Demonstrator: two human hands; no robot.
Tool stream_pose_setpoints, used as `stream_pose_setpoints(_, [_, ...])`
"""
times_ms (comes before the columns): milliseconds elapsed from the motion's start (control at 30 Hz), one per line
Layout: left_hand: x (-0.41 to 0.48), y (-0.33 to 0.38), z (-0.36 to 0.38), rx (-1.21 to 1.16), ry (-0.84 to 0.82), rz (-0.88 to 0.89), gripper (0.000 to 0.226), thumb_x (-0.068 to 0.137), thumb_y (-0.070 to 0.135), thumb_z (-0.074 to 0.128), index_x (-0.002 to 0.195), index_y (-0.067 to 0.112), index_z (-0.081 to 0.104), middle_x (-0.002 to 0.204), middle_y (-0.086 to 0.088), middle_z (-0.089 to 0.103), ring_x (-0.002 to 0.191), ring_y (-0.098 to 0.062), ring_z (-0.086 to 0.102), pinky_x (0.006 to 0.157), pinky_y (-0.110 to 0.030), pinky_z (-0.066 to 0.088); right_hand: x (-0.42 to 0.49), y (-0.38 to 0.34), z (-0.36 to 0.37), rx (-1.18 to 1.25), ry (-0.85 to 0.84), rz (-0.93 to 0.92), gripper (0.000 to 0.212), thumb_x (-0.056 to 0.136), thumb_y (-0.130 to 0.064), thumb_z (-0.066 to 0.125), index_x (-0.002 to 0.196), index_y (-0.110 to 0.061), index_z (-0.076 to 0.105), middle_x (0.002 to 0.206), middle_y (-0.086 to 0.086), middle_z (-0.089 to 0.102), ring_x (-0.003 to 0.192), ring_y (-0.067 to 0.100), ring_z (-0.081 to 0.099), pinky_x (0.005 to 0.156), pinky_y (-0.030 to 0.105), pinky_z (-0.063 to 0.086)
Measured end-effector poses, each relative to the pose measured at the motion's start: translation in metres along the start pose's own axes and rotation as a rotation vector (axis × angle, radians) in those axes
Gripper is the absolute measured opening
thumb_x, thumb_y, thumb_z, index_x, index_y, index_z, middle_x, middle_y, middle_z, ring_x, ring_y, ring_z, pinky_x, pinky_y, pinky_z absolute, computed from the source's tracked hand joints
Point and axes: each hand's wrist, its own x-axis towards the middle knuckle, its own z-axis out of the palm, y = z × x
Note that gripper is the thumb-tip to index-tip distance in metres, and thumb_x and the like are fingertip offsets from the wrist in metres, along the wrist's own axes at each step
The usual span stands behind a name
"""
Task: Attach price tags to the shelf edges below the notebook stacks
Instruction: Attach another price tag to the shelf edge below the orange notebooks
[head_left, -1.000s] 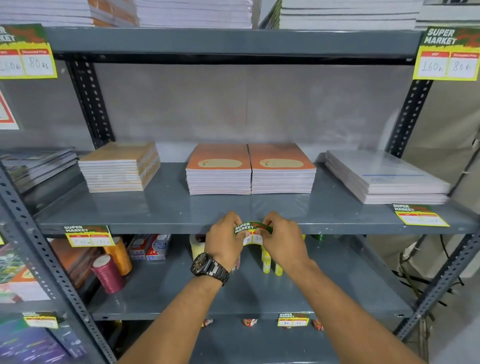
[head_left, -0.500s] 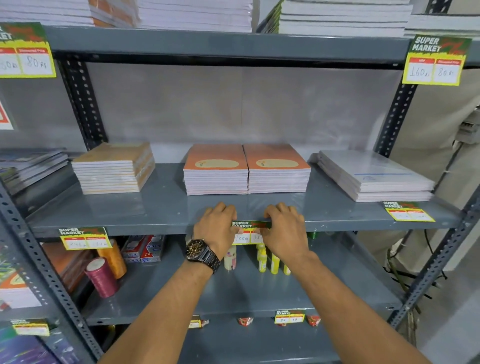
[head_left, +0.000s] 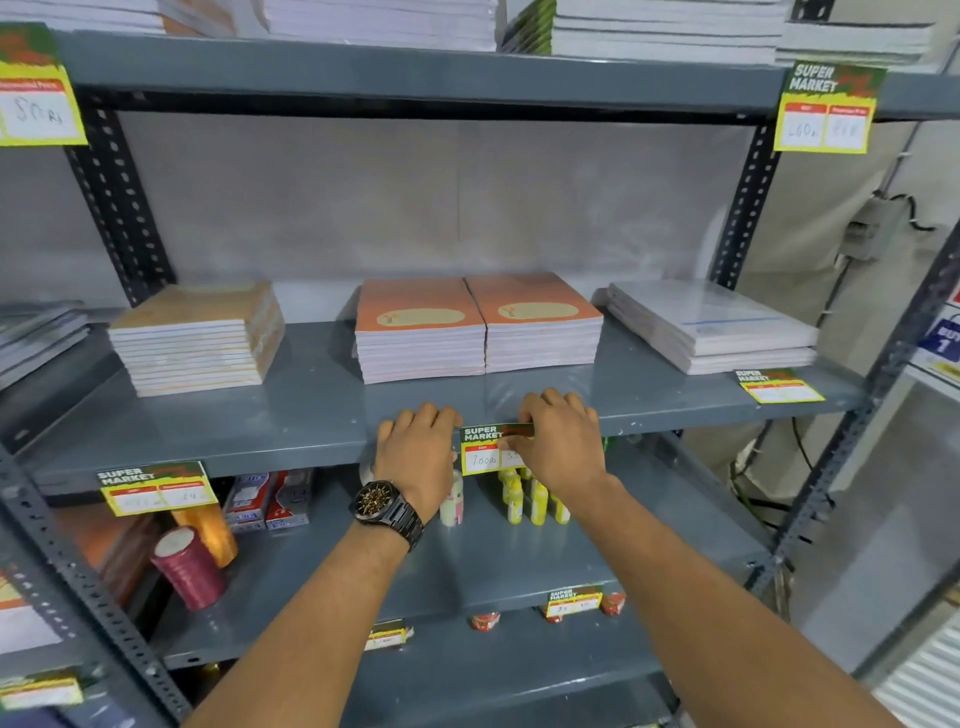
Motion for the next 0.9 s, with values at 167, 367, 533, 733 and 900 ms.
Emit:
stream_pose_setpoints(167, [-0.003, 0.01, -0.006, -0.164, -0.022, -0.061, 0.05, 0.071, 0.017, 0.061, 0.118, 0.029, 0.048, 0.118, 0.005, 0.059, 0.109, -0.025, 0.052, 0.092, -0.039, 0.036, -0.01, 0.003, -0.011, 0.258, -0.021, 0.057, 0.033, 0.073, -0.046, 0.075, 0.092, -0.022, 0.062, 0.092, -0.003, 0.058, 0.094, 0.023, 0.054, 0.08, 0.039, 0.048])
stream_pose_setpoints(367, [0.005, 0.06, -0.008, -0.373, 0.027, -0.017, 0.044, 0.074, 0.013, 0.056, 0.117, 0.024, 0.051, 0.121, -0.001, 0.058, 0.112, -0.029, 0.051, 0.096, -0.044, 0.041, -0.017, 0.055, -0.048, 0.389, 0.112, 0.124, 0.026, 0.08, -0.036, 0.073, 0.099, -0.021, 0.065, 0.103, -0.001, 0.063, 0.101, 0.019, 0.059, 0.085, 0.035, 0.05])
stream_pose_setpoints(533, [0.035, 0.138, 0.007, -0.489, -0.005, 0.125, 0.038, 0.079, 0.015, 0.058, 0.116, 0.021, 0.053, 0.122, -0.003, 0.054, 0.106, -0.028, 0.055, 0.091, -0.043, 0.048, -0.009, 0.143, -0.09, 0.435, 0.185, 0.281, 0.02, 0.079, -0.026, 0.075, 0.096, -0.02, 0.066, 0.092, -0.001, 0.068, 0.086, 0.014, 0.062, 0.074, 0.024, 0.041])
stream_pose_setpoints(733, [0.091, 0.256, 0.042, -0.559, -0.056, 0.139, 0.031, 0.083, 0.022, 0.059, 0.113, 0.021, 0.054, 0.121, -0.003, 0.055, 0.098, -0.027, 0.059, 0.087, -0.039, 0.05, -0.002, 0.271, -0.124, 0.373, 0.157, 0.249, 0.022, 0.078, -0.013, 0.071, 0.1, -0.014, 0.066, 0.097, 0.004, 0.069, 0.093, 0.019, 0.064, 0.083, 0.033, 0.05])
stream_pose_setpoints(900, [0.121, 0.34, 0.08, -0.676, -0.055, 0.0, 0.018, 0.081, 0.017, 0.062, 0.098, 0.021, 0.06, 0.106, 0.003, 0.065, 0.095, -0.018, 0.061, 0.08, -0.026, 0.046, 0.013, 0.36, -0.137, 0.286, 0.131, 0.16, 0.027, 0.082, -0.013, 0.068, 0.108, -0.01, 0.065, 0.11, 0.011, 0.067, 0.103, 0.027, 0.063, 0.088, 0.038, 0.05])
